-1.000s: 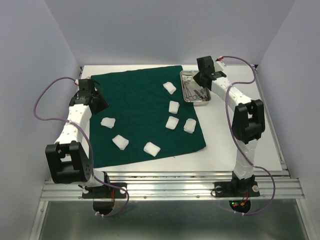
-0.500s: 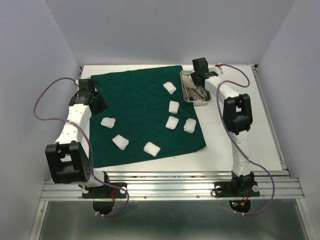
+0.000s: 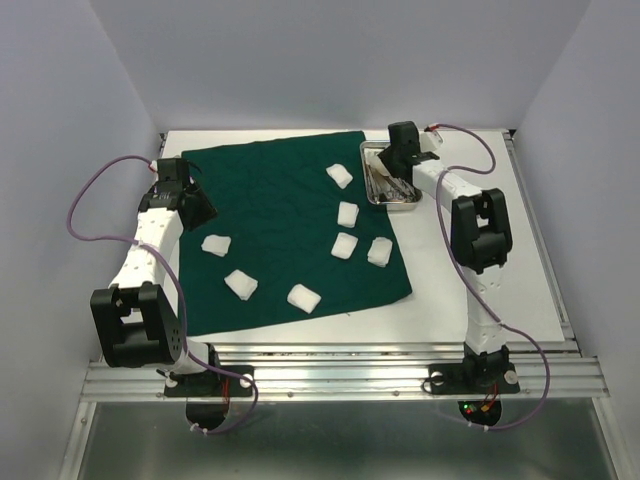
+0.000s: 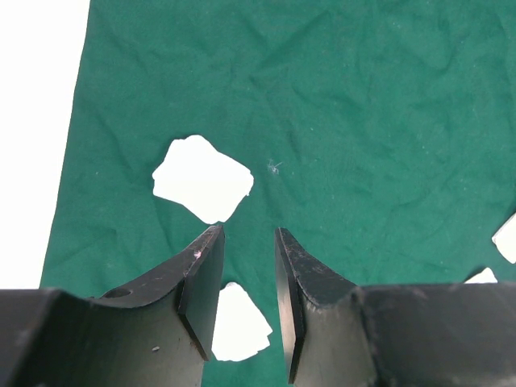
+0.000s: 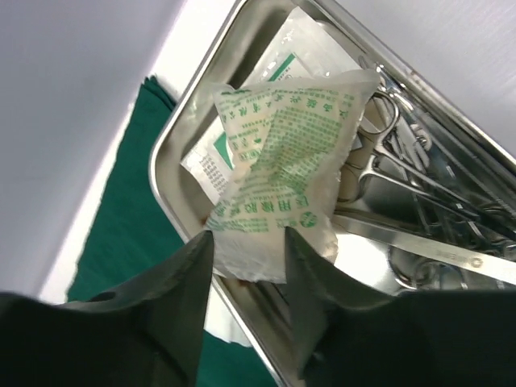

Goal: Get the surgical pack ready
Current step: Place the medical item in the container.

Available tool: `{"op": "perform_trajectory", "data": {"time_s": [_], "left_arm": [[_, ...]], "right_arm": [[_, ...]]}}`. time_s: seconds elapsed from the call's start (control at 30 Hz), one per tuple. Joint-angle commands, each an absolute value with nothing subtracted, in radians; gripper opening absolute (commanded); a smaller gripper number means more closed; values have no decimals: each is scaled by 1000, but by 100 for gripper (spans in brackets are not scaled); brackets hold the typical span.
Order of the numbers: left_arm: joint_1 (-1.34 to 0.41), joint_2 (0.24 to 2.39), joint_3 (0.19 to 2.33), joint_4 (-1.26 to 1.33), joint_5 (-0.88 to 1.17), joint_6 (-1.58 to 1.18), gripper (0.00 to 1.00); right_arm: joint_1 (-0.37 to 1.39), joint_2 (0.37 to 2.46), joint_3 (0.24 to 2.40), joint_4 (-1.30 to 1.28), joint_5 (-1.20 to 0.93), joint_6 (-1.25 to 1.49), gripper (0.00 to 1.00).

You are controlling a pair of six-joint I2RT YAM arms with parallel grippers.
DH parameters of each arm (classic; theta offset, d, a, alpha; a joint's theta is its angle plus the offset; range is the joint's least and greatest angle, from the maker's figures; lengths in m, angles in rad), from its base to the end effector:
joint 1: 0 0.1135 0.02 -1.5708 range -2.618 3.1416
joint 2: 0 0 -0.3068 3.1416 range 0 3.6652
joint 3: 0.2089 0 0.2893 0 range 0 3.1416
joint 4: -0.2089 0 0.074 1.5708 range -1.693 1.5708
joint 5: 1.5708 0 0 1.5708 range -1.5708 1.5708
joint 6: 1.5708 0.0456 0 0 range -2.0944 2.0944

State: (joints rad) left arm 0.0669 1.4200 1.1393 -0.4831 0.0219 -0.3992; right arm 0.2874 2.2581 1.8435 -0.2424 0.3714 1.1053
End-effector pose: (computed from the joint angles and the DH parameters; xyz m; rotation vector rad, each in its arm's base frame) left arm 0.3481 0.0223 0.3133 -0.5303 2.2814 -0.1907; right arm 0.5706 0.1514 0.2204 1.0573 1.9305 0.3752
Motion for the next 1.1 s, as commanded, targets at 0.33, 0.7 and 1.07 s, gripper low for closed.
{"op": "perform_trajectory", "data": {"time_s": [0.33, 0.7, 1.07], "left_arm": [[63, 1379, 1155, -471, 17, -394, 42], [63, 1385, 1158, -482, 11, -394, 42], [63, 1416, 1170, -474, 11, -405, 42]], "right_arm": [[259, 2063, 1620, -156, 403, 882, 1], [259, 2186, 1712, -126, 281, 870, 1], [259, 2305, 1887, -109, 207, 854, 1]]}}
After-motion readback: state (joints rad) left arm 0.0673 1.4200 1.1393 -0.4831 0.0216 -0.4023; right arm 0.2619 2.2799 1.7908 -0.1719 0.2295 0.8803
